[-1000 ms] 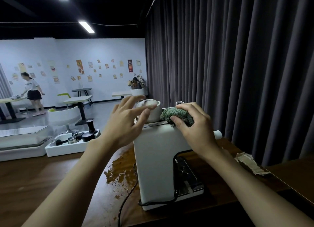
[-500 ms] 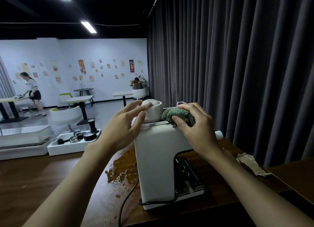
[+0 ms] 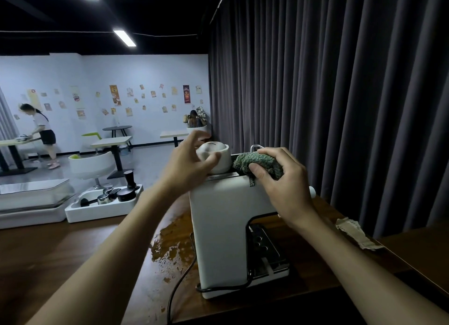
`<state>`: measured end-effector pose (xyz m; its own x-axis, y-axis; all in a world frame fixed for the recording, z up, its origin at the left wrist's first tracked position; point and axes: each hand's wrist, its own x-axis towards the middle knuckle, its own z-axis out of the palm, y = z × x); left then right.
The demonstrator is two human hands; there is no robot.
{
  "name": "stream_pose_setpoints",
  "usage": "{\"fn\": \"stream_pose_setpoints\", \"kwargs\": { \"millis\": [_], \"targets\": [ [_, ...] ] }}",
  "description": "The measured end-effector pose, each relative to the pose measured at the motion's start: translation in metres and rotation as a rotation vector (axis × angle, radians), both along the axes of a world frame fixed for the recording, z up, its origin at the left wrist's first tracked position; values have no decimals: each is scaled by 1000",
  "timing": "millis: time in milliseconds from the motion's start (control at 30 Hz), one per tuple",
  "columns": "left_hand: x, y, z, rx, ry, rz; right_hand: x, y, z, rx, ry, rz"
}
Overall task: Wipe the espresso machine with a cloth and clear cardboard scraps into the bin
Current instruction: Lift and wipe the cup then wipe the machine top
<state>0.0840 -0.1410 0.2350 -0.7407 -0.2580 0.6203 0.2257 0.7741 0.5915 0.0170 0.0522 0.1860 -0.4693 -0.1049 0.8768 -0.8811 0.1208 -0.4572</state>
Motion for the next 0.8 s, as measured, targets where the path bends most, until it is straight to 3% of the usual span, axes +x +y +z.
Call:
{"fn": "stream_pose_setpoints", "kwargs": {
  "millis": [67, 233, 367, 533, 633, 800],
  "targets": [
    [1, -6, 2, 99, -65, -124, 0, 2, 0, -37, 14, -31],
    [-7, -3, -3, -30, -9, 57, -6, 9, 7, 11, 92, -153],
    [-13, -8, -6, 85, 29, -57, -9, 15, 8, 178, 156, -169],
    [-11, -21, -1, 188, -42, -170, -8, 13, 14, 198, 157, -142],
    [-11, -14, -1, 152, -59, -182, -7, 13, 21, 200, 144, -185],
    [-12, 15, -10, -1, -33, 104, -7, 27, 24, 608, 128, -266]
  ]
}}
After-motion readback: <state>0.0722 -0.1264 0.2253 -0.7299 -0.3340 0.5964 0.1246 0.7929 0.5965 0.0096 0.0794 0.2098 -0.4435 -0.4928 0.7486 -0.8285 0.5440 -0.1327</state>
